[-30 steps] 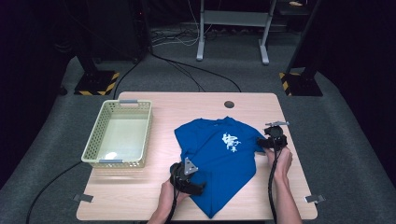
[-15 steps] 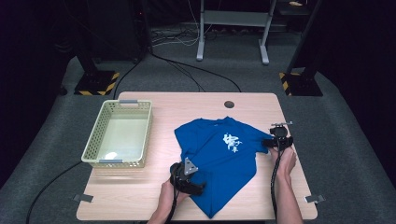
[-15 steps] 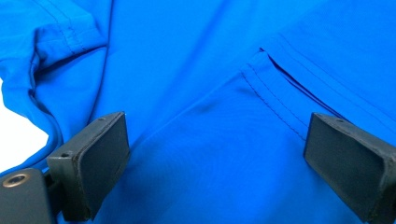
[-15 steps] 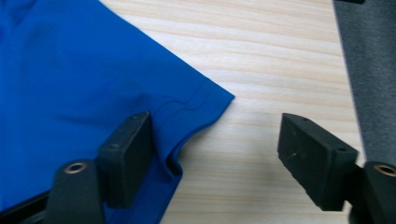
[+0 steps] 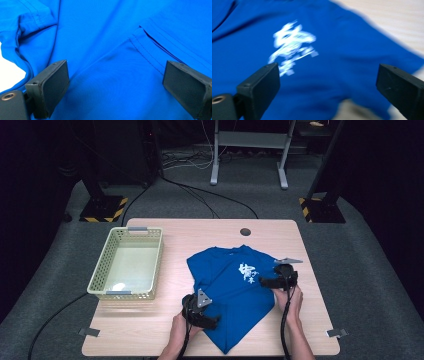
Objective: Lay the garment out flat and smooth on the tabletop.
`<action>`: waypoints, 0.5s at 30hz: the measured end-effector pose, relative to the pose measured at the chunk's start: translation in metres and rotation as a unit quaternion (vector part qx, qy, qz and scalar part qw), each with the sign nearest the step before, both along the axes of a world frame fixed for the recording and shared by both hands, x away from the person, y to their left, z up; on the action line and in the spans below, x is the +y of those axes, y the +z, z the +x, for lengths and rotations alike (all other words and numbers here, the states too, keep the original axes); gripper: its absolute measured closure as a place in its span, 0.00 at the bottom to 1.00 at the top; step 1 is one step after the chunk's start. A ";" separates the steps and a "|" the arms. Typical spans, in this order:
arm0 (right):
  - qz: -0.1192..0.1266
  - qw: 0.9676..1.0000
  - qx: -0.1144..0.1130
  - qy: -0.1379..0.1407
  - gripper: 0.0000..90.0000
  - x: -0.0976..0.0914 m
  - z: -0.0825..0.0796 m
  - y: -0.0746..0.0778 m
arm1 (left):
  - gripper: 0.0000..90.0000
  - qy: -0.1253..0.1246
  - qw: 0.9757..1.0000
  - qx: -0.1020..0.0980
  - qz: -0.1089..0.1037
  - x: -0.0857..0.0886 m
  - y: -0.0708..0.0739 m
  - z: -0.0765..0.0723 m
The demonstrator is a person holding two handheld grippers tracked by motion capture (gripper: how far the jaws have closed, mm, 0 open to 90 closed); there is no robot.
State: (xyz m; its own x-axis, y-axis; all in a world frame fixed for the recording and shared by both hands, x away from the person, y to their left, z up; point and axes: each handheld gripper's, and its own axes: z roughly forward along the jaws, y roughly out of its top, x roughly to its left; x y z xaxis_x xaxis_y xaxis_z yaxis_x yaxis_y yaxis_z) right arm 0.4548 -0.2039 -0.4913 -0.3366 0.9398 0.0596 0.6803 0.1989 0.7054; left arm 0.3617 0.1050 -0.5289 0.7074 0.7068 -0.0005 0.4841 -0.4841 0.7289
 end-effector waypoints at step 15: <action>-0.032 0.999 0.007 0.038 0.00 0.030 -0.012 -0.033 | 0.07 0.009 1.000 -0.001 0.002 -0.007 0.000 -0.001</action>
